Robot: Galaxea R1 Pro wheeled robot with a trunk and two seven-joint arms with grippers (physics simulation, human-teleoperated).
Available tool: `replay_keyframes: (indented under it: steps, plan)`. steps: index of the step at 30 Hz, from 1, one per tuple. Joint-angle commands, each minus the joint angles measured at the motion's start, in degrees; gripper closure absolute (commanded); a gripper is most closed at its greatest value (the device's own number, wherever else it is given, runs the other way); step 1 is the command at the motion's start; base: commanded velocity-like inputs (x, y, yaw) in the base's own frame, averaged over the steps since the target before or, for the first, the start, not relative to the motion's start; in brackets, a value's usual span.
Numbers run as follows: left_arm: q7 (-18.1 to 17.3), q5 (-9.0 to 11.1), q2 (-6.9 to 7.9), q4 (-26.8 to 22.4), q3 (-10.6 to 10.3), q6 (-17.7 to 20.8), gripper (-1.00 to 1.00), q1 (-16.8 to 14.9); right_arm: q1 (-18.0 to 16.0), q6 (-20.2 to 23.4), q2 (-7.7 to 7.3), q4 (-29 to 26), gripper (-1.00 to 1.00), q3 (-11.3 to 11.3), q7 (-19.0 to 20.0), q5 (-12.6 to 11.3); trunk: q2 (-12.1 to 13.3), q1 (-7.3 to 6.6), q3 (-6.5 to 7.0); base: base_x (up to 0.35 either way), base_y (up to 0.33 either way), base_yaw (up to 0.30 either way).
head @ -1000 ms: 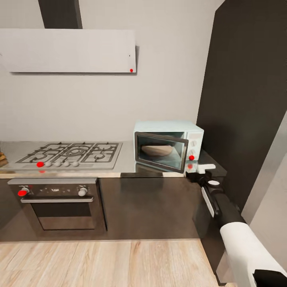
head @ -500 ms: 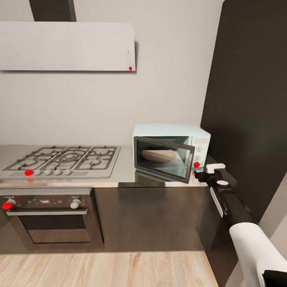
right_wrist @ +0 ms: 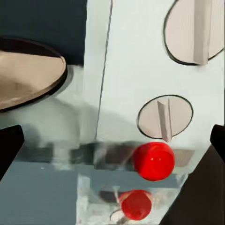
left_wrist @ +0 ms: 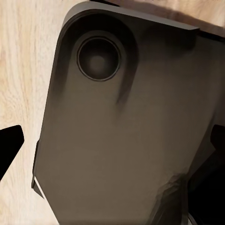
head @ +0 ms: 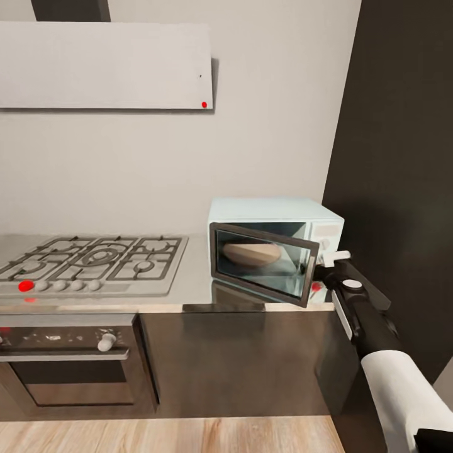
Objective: In the kitchen, take the popcorn bag from the countertop, put it into the microwave, and heat it until the popcorn is cooked so the cooked popcorn ends up inside the bag.
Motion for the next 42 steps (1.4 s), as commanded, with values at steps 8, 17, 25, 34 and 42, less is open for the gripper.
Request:
replay_keyframes:
  steps: [8, 17, 25, 34, 42]
  plan:
    - [0.1, 0.3, -0.01, 0.0, 0.0, -0.1, -1.0, 0.0, 0.5, 1.0, -2.79, 0.8, -1.0, -0.2, 26.2, 0.7, 0.0, 0.0, -0.06, -0.007, 0.003, 0.0]
    - [0.1, 0.3, -0.16, 0.0, 0.2, -0.1, -1.0, 0.0, 0.7, 1.0, -3.27, 0.8, -1.0, -0.3, 27.2, 0.8, 0.0, 0.0, -0.06, -0.23, 0.185, 0.0]
    - [0.2, 0.3, -0.19, 0.0, 0.3, -2.0, -1.0, 0.0, 0.7, 1.7, -3.22, 0.8, -1.0, -0.3, 29.2, 0.6, 0.0, 0.0, -0.06, -0.181, 0.291, 0.0]
    - [0.2, 0.4, -0.1, 0.1, 0.3, -2.1, -1.0, 0.0, 0.7, 7.8, -3.4, -0.2, -1.0, -0.2, 31.3, -8.3, 0.0, 0.0, -0.06, -0.141, 0.326, 0.0]
    - [0.2, 0.5, -0.09, 0.1, 0.3, -2.0, -1.0, 0.0, 0.7, 8.0, -3.46, -0.2, -1.0, -0.2, 31.3, -8.3, 0.0, 0.0, -0.06, -0.138, 0.327, 0.0]
